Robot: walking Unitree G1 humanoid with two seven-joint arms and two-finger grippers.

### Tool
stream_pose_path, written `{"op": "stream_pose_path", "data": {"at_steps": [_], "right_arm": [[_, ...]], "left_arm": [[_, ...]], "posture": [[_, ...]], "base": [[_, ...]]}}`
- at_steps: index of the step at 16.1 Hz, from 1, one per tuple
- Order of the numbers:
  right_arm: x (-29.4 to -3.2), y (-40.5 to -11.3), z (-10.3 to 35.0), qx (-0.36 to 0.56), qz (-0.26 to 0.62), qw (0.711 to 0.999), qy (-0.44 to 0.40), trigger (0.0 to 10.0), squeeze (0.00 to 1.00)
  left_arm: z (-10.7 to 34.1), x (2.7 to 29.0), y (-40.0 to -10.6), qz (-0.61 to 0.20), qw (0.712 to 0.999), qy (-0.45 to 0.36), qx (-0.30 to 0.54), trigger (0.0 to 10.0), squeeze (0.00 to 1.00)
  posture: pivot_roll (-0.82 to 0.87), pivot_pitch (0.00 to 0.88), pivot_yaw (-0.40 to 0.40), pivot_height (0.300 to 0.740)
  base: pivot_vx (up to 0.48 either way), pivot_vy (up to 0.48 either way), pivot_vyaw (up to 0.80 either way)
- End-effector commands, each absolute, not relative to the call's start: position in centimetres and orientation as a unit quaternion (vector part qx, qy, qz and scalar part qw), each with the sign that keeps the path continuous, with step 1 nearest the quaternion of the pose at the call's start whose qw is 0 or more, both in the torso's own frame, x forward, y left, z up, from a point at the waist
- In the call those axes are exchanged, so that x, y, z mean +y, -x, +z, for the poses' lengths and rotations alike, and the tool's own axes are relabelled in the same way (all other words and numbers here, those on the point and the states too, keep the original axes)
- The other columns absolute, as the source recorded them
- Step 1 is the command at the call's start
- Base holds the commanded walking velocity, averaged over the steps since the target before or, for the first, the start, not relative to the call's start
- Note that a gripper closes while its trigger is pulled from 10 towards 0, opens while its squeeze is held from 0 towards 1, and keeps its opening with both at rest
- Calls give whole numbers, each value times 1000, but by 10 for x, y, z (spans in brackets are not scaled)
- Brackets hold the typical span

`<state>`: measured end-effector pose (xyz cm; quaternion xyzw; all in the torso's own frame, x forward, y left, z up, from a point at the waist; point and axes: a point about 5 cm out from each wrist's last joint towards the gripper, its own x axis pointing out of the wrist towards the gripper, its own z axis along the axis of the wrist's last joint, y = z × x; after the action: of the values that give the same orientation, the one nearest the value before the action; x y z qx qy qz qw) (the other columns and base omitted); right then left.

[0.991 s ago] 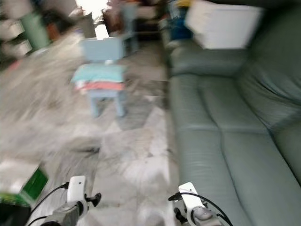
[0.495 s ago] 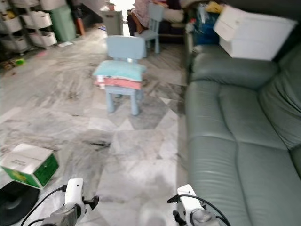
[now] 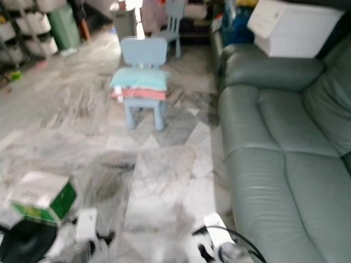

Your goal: Move the pillow to the sofa

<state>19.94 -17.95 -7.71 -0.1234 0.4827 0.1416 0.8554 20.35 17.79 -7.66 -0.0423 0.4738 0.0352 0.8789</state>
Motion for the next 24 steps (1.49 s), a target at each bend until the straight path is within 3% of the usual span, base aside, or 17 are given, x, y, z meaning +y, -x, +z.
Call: {"op": "stream_pose_path", "data": {"at_steps": [1, 3, 13, 24], "right_arm": [[-171, -204, -75, 474, 145, 861, 114, 10000, 0], [-171, -204, -75, 475, 143, 861, 112, 10000, 0], [-171, -203, -76, 475, 140, 863, 106, 10000, 0], [-170, -203, -76, 475, 146, 861, 111, 10000, 0]], "left_arm": [[-73, 190, -208, 47, 883, 31, 466, 10000, 0], [-73, 190, -208, 47, 883, 24, 467, 10000, 0], [-71, 192, -210, 46, 885, 15, 462, 10000, 0], [-72, 192, -209, 48, 884, 22, 465, 10000, 0]], "posture": [[-86, 0, 11, 740], [-87, 0, 12, 740], [-90, 0, 15, 740], [-88, 0, 12, 740]], "base": [[0, 480, 0], [0, 480, 0], [0, 0, 0], [352, 46, 0]]}}
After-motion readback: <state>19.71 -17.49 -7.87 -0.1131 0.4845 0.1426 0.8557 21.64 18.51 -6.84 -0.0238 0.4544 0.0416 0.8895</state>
